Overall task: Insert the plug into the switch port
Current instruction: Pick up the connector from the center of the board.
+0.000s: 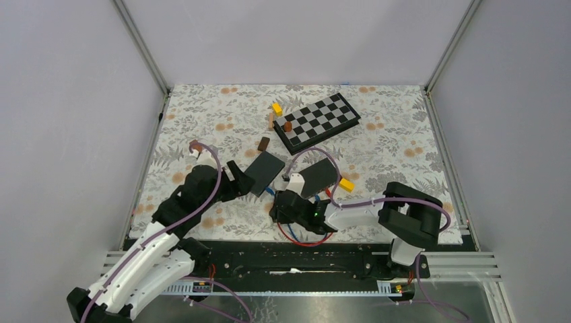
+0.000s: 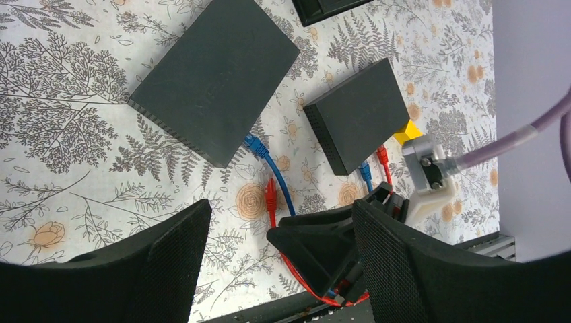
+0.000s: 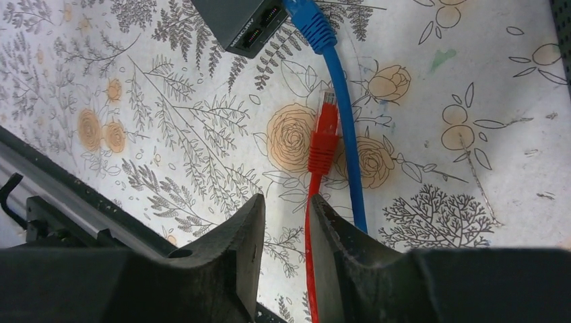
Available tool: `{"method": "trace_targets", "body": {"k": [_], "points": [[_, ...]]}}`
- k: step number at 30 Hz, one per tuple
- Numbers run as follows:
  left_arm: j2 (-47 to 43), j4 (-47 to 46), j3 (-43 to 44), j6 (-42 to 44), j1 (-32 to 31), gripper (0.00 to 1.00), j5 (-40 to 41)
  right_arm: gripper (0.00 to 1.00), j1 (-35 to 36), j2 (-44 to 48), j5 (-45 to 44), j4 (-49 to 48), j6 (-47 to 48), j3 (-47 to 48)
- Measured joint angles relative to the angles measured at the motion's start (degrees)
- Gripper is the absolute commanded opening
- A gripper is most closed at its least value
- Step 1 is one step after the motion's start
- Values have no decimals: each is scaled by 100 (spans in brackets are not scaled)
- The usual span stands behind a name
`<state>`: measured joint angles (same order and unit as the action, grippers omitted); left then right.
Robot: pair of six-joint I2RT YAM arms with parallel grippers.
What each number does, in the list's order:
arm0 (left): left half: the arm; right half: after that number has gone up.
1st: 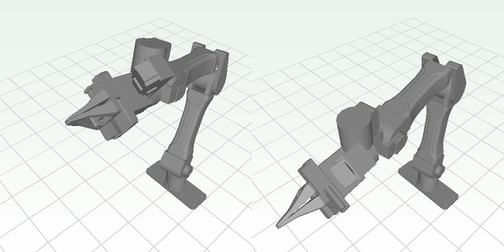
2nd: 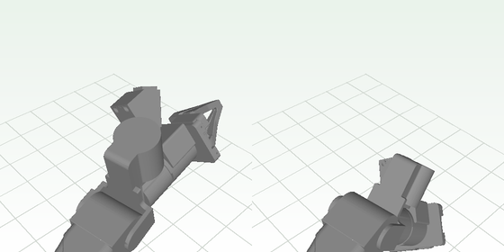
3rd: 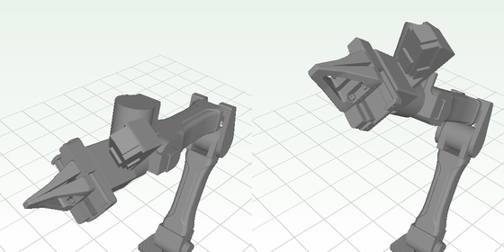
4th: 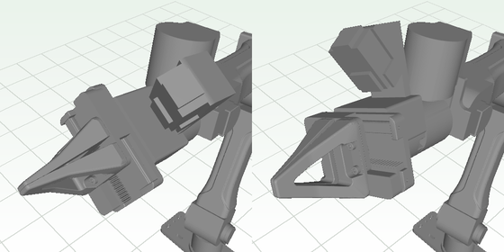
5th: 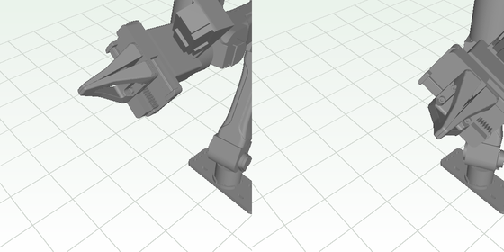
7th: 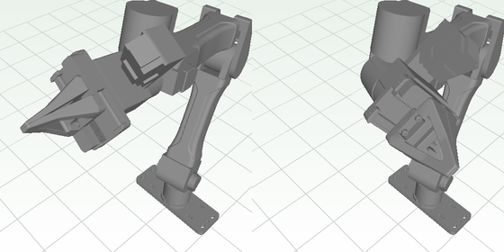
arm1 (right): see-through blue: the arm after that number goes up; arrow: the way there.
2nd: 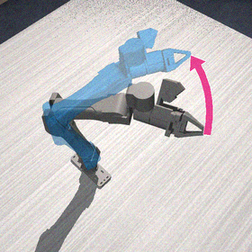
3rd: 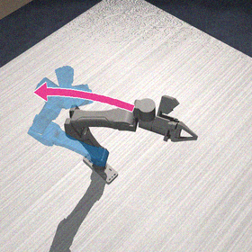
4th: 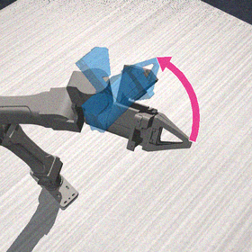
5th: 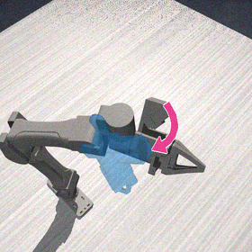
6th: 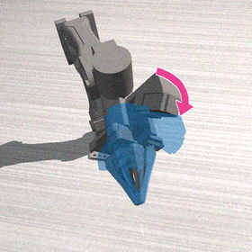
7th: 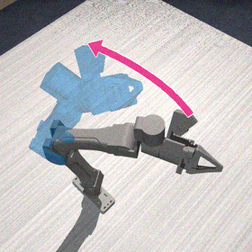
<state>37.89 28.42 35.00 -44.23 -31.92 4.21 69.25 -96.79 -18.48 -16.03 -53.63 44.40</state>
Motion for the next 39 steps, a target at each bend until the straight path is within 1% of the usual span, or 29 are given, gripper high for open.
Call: {"method": "trace_targets", "body": {"k": [6,9,18,23,26,28,31,35,37,38,39], "points": [[-223,66,0,0,0,79,-9,35,48,-286,-181,426,70,354],[-223,66,0,2,0,79,-9,31,125,-457,-350,704,151,595],[-208,90,0,83,0,79,-13,0,358,-925,-918,1572,459,1381],[-219,140,0,90,0,79,-11,0,417,-901,-1051,1633,533,1388],[-295,173,0,92,0,83,-7,0,424,-579,-1045,1436,634,992],[-457,175,0,94,0,85,-4,0,424,-151,-1008,1178,726,501],[-782,94,0,92,0,87,-70,0,424,723,-748,586,883,-328],[-1244,-291,-2,90,0,87,-378,0,417,1694,-424,-181,992,-1029],[-1403,-546,-37,85,0,87,-527,5,393,2028,-345,-431,1003,-1250],[-1475,-654,-70,83,0,87,-584,10,380,2149,-321,-461,1014,-1303],[-1530,-719,-101,81,0,87,-625,20,358,2221,-304,-466,1032,-1311]]}}
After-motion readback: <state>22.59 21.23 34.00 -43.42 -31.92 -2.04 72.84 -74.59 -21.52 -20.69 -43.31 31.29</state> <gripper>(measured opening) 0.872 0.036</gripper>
